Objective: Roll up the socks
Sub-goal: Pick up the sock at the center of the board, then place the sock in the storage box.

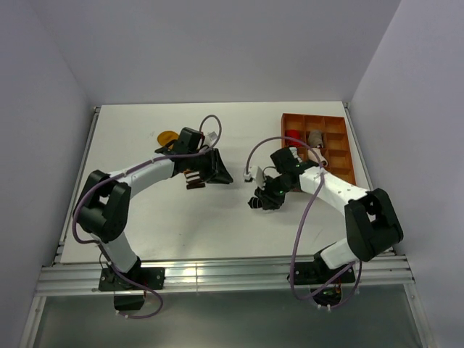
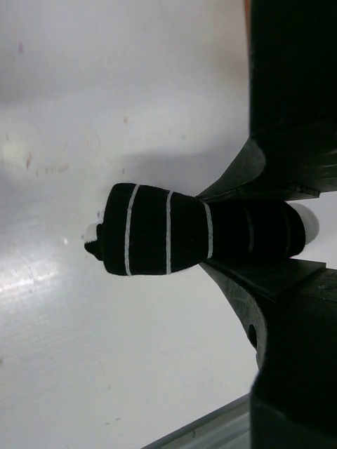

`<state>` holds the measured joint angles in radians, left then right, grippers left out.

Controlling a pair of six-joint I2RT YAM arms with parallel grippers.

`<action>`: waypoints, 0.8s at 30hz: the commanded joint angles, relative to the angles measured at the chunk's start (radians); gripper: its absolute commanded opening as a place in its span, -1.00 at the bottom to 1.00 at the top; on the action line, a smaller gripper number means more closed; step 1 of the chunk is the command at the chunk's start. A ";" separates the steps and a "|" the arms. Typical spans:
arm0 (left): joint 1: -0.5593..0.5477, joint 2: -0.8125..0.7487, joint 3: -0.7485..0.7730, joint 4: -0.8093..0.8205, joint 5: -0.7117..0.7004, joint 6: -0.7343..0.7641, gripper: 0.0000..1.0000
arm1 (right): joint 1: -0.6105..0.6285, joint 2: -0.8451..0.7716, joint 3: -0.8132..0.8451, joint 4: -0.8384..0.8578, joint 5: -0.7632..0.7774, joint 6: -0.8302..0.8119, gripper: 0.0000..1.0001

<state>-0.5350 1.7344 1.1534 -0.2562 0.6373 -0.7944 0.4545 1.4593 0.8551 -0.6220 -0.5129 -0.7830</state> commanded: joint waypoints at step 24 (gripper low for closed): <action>0.020 -0.139 -0.044 -0.021 -0.071 0.029 -0.43 | -0.375 -0.080 0.052 0.410 0.436 0.193 -1.00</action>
<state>-0.5201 1.6413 1.1091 -0.2741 0.5800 -0.7876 0.0875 1.3663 0.9298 -0.3214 -0.1879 -0.5919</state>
